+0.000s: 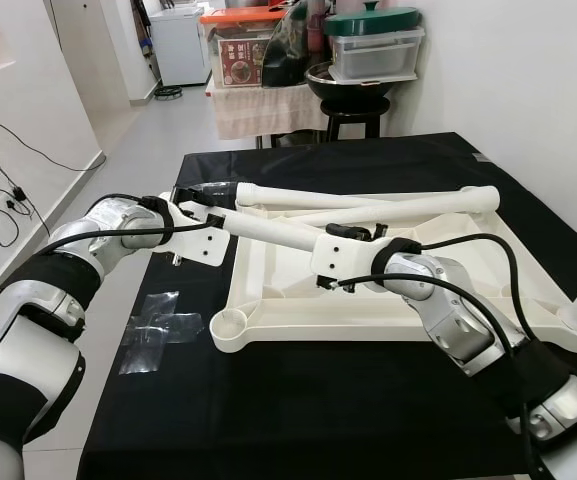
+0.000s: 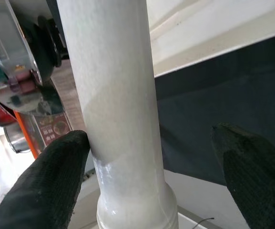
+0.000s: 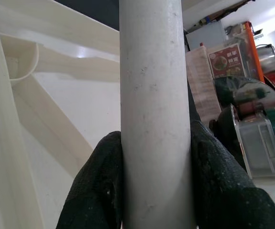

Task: Building children table

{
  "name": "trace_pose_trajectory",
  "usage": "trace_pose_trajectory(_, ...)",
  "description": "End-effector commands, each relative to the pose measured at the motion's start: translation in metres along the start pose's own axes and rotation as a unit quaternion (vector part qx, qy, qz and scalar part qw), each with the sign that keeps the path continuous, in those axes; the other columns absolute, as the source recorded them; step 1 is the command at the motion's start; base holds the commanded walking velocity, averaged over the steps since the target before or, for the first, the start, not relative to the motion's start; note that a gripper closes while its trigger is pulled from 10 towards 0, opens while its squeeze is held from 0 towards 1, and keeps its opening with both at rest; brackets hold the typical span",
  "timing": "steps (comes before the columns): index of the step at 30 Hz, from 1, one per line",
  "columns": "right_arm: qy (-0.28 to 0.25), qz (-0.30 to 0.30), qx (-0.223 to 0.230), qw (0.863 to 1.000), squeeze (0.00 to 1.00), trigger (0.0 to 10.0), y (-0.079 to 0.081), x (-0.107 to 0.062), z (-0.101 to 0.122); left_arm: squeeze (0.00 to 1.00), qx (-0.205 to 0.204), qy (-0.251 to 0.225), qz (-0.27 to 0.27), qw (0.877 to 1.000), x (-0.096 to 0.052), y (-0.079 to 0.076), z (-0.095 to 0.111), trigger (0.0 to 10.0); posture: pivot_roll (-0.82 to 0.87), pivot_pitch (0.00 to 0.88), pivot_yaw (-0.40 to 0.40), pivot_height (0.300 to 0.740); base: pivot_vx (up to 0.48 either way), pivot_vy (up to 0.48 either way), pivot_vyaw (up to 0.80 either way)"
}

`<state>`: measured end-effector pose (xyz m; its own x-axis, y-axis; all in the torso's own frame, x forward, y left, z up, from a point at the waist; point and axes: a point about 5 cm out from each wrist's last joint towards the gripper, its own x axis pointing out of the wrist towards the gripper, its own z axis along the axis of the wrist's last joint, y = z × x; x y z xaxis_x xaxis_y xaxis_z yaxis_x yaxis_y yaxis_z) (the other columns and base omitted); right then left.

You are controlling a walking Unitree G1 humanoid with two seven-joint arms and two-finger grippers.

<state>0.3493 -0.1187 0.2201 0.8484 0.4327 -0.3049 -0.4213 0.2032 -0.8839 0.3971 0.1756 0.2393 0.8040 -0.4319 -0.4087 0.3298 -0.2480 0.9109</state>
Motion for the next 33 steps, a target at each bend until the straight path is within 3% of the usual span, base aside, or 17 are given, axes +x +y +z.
trace_pose_trajectory(1,-0.017,-0.008,0.004,1.0,0.0,10.0,-0.005,-0.003,0.006,0.0,0.005,0.004,-0.006,1.0,0.002,-0.003,0.0,10.0,-0.02,0.0,0.061,0.74,0.0,0.0,0.0)
trace_pose_trajectory(9,-0.033,0.006,0.004,0.999,0.0,10.0,-0.003,-0.009,0.009,0.0,0.002,0.033,0.012,0.999,-0.003,-0.005,-0.013,10.0,-0.02,0.0,0.063,0.74,0.0,0.0,0.0)
trace_pose_trajectory(20,-0.031,0.012,0.002,0.999,0.0,10.0,-0.003,-0.013,0.005,0.0,0.012,0.041,0.023,0.999,-0.002,-0.005,-0.015,10.0,-0.03,0.0,0.06,0.74,0.0,0.0,0.0)
trace_pose_trajectory(21,-0.029,0.012,0.002,0.999,0.0,10.0,-0.003,-0.013,0.004,0.0,0.013,0.04,0.024,0.999,-0.002,-0.005,-0.015,0.0,-0.03,0.0,0.06,0.74,0.0,0.0,0.0)
trace_pose_trajectory(33,-0.024,0.014,0.004,1.0,0.0,10.0,-0.003,-0.014,0.003,0.0,0.015,0.042,0.024,0.999,-0.003,-0.005,-0.017,0.0,-0.02,0.0,0.059,0.74,0.0,0.0,0.0)
